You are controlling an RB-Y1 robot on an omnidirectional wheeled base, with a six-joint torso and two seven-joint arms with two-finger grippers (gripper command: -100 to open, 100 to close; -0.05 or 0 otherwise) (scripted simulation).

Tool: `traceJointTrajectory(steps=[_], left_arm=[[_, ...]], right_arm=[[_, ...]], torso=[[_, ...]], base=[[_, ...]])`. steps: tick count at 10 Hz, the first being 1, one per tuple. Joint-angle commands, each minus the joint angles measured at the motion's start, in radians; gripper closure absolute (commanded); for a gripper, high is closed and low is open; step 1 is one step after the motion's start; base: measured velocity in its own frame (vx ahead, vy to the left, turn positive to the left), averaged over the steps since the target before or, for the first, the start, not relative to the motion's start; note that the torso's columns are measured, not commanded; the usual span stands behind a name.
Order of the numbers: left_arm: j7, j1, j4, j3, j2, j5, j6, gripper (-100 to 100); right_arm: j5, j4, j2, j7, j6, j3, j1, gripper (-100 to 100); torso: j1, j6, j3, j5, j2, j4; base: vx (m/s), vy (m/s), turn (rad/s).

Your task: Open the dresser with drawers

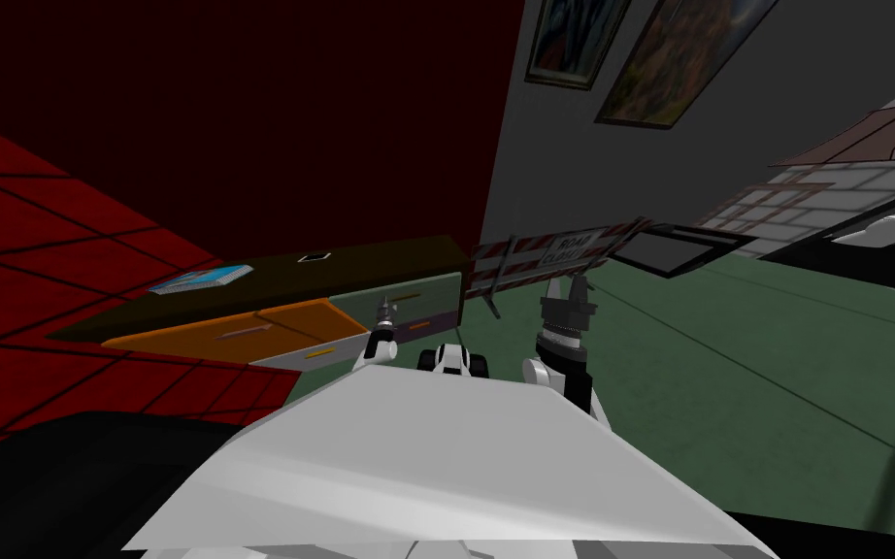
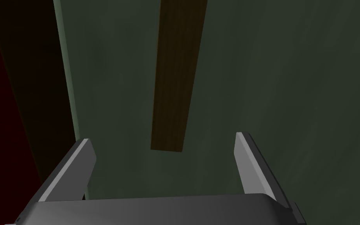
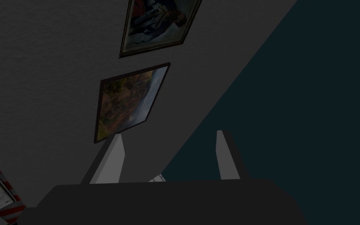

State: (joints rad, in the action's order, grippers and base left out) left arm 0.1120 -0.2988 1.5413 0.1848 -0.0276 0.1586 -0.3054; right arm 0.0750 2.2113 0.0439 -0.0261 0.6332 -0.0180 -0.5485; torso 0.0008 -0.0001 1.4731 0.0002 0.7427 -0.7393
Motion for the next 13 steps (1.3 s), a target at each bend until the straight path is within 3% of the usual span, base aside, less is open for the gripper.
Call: traceJointTrajectory(steps=[1,3,4,9,10,13], left_arm=[[-0.001,0.002,-0.009,0.003,0.062,0.0,0.007,-100],[-0.003,0.009,-0.018,0.003,0.053,0.0,0.001,-100],[-0.003,0.009,-0.018,0.003,0.053,0.0,0.001,100],[-0.001,-0.014,0.015,-0.005,0.054,-0.001,0.013,100],[-0.001,-0.014,0.014,-0.006,0.014,-0.001,0.015,-100],[-0.002,-0.012,0.011,-0.005,-0.062,-0.001,0.02,-100]], right_arm=[[0.0,0.0,0.0,0.0,0.0,0.0,0.0,0],[0.0,0.0,0.0,0.0,0.0,0.0,0.0,0],[0.0,0.0,0.0,0.0,0.0,0.0,0.0,0],[0.0,0.0,0.0,0.0,0.0,0.0,0.001,0],[0.0,0.0,0.0,0.0,0.0,0.0,0.0,0],[0.0,0.0,0.0,0.0,0.0,0.0,0.0,0]], torso=[[0.0,0.0,0.001,0.0,-0.001,0.0],[0.0,0.0,0.002,0.0,-0.004,0.001],[0.0,0.0,0.003,0.0,-0.004,0.001],[-0.002,0.0,0.002,0.0,-0.004,0.001],[0.001,0.0,0.006,0.0,-0.01,0.003],[0.0,0.0,0.005,0.0,-0.008,0.002]], base=[[0.018,-0.006,0.002],[0.003,-0.002,0.0],[0.0,0.0,0.0],[-0.146,-0.059,0.007],[-0.018,-0.01,-0.003],[0.02,0.003,0.001]])
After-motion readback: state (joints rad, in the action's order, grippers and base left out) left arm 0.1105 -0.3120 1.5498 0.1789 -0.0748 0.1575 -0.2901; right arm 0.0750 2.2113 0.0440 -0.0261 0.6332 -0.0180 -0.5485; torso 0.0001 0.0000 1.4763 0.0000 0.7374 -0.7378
